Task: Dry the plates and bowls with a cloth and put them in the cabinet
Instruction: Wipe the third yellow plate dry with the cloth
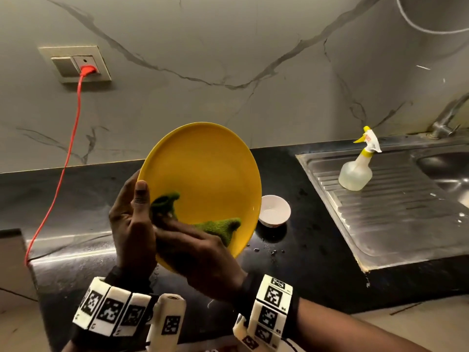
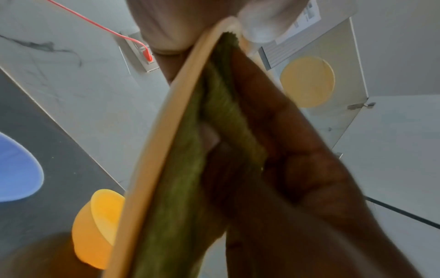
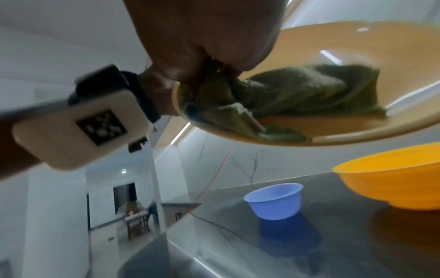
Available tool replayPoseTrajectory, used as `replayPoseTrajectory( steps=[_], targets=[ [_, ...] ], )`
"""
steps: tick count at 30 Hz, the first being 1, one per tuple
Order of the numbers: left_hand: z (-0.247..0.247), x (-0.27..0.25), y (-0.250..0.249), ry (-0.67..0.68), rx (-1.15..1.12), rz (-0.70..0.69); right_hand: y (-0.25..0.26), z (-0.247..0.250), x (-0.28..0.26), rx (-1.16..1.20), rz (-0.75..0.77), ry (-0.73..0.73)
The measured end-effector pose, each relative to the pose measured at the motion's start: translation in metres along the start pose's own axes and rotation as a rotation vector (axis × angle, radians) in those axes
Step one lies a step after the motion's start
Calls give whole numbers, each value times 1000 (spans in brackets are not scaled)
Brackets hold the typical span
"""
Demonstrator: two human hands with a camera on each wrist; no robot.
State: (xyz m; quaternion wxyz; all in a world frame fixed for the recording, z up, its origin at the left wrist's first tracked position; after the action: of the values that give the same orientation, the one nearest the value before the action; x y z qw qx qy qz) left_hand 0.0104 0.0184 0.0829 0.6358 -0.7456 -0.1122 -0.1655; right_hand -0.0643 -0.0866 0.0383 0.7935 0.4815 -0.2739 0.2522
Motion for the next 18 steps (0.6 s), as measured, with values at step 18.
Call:
replayPoseTrajectory(
  steps=[18],
  targets=[
    [3,-3,-2,47,75,-38,-93,120,28,-531,-360,-74]
  ],
)
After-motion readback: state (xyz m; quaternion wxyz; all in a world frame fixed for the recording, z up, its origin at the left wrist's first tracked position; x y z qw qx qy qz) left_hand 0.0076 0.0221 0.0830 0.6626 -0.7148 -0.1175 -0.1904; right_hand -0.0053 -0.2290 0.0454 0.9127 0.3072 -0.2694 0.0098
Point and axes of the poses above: each hand's wrist, its own x-axis towards the middle knuckle, its own z-axis out of the back of the hand, y = z × x, the point moved 4 cm from there along x, towards the middle knuckle, and after that the axes turned 2 degrees about -x, right-handed, at the moved point
